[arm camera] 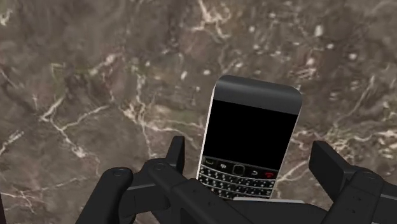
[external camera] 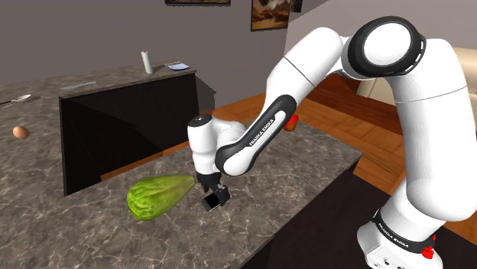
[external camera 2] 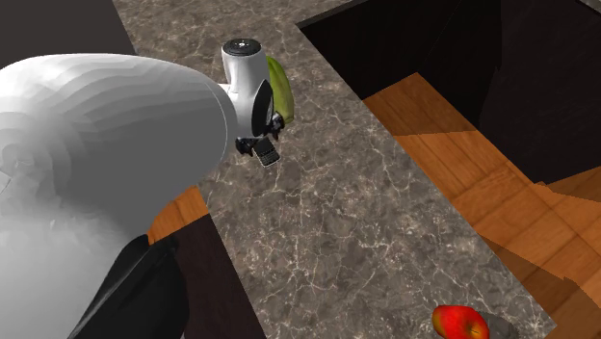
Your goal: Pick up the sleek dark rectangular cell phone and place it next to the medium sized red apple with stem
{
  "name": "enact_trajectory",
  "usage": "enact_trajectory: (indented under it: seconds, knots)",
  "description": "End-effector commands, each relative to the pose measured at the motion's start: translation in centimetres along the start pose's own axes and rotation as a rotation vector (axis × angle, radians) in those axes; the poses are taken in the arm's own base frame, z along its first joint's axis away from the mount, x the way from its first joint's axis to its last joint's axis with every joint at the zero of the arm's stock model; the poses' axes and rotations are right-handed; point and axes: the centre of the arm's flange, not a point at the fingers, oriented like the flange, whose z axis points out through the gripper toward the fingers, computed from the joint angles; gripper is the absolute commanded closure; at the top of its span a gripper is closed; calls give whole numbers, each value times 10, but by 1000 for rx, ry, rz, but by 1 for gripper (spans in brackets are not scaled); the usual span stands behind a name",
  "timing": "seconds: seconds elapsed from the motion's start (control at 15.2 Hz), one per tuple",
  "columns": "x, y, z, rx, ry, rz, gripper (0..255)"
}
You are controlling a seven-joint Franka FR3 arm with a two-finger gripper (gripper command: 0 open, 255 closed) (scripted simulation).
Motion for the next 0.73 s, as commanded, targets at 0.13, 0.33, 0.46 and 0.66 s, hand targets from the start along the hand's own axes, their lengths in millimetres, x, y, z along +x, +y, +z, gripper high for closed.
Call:
enact_trajectory:
  seconds: [0.13, 0.33, 0.46, 0.66]
  knots:
    - [0, 0, 14, 0, 0, 0, 0]
    - [0, 0, 14, 0, 0, 1, 0]
    - [0, 0, 14, 0, 0, 1, 0]
    - [0, 0, 14, 0, 0, 0, 255]
